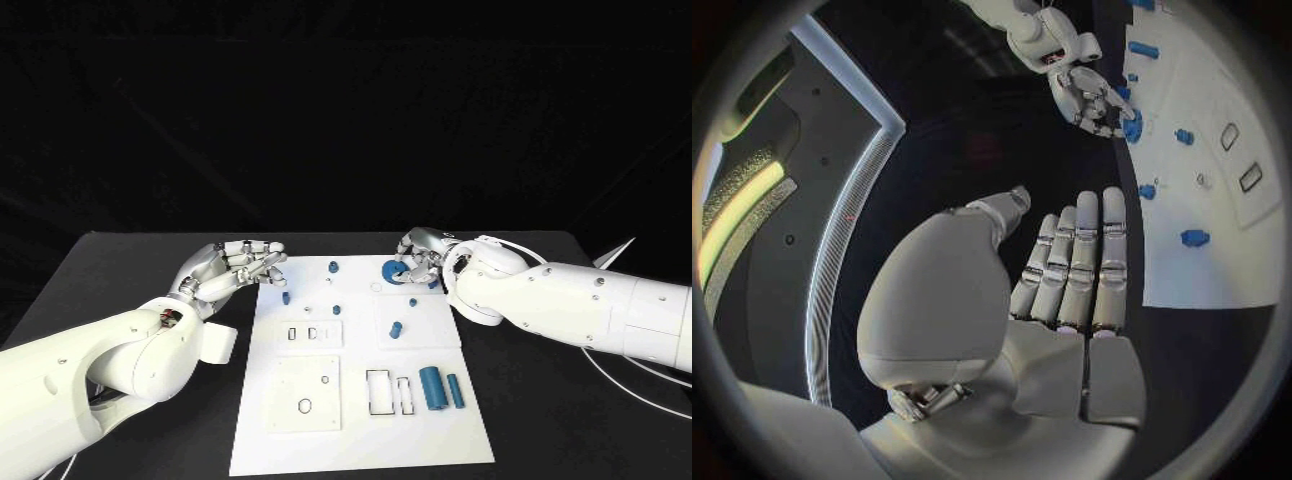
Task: Assemble the parts on the task board
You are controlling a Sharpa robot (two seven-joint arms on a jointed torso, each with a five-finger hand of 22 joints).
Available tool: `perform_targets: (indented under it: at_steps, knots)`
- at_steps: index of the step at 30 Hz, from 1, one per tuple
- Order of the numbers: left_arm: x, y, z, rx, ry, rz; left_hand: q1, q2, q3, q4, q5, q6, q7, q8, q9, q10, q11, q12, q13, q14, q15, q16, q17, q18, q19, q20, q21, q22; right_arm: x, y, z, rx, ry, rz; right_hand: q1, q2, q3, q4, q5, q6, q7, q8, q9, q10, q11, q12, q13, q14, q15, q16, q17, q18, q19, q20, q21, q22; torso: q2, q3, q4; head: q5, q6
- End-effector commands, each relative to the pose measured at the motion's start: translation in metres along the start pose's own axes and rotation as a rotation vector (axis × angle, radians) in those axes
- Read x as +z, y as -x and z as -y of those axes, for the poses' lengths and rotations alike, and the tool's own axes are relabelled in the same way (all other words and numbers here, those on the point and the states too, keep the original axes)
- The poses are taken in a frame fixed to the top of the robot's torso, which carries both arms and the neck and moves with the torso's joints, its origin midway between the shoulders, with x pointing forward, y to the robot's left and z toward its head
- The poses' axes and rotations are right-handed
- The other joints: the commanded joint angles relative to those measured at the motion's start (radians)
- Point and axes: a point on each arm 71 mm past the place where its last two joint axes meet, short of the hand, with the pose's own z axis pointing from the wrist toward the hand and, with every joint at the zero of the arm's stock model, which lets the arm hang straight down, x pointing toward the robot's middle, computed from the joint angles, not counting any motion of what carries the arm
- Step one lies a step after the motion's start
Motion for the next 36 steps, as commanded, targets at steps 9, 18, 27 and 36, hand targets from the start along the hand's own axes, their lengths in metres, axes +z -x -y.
perform_targets:
  at_steps: [9,18,27,36]
  knots:
    - [-0.001,0.0,0.001,-0.016,0.003,-0.013,-0.01,-0.001,-0.004,-0.004,-0.003,-0.006,0.026,-0.001,0.001,-0.008,0.0,-0.001,0.001,-0.006,-0.002,0.005,-0.001,0.008,-0.005,-0.003,0.002,0.001,-0.004,-0.007,-0.006,-0.087,-0.001,0.012,-0.011,-0.002,0.065,-0.001,0.035,0.083,-0.019,0.004,-0.002,0.091,-0.013,0.014,0.244,0.104,-0.006,0.004,0.263,-0.007,0.106,-0.008,0.004,0.263,0.0,0.0011,-0.001,-0.001,0.003]
    - [-0.001,0.0,0.001,-0.016,0.003,-0.011,-0.012,0.0,-0.004,-0.003,-0.003,-0.007,0.027,-0.001,0.001,-0.009,0.0,-0.001,0.001,-0.006,-0.001,0.006,-0.001,0.008,-0.007,-0.003,0.004,0.002,-0.006,-0.005,-0.009,-0.06,0.017,0.06,-0.016,0.013,0.129,-0.011,0.033,0.117,-0.032,0.001,-0.003,0.1,-0.025,0.021,0.254,0.104,-0.018,0.004,0.263,-0.007,0.106,-0.019,0.004,0.263,0.001,0.0012,-0.0004,0.0,0.005]
    - [-0.001,0.001,0.001,-0.015,0.004,-0.009,-0.012,0.0,-0.004,-0.003,-0.003,-0.007,0.027,-0.001,0.001,-0.009,0.0,-0.001,0.001,-0.006,-0.001,0.006,-0.001,0.008,-0.007,-0.003,0.004,0.002,-0.012,0.001,-0.021,-0.036,0.083,0.146,-0.029,0.006,0.158,-0.022,0.042,0.129,-0.035,-0.003,-0.002,0.106,-0.029,0.025,0.26,0.104,-0.021,0.004,0.263,-0.007,0.106,-0.024,0.004,0.263,0.0,0.0005,-0.0014,0.002,0.008]
    - [-0.001,0.001,0.001,-0.015,0.003,-0.009,-0.013,0.001,-0.004,-0.003,-0.003,-0.008,0.027,-0.001,0.001,-0.009,0.001,-0.001,0.001,-0.007,-0.001,0.007,-0.001,0.008,-0.009,-0.002,0.006,0.003,-0.022,0.0,-0.06,-0.034,0.196,0.167,-0.035,0.003,0.164,-0.024,0.04,0.133,-0.036,-0.003,-0.001,0.108,-0.03,0.027,0.262,0.104,-0.022,0.004,0.263,-0.007,0.106,-0.024,0.004,0.263,0.001,0.0008,-0.0018,0.009,0.011]
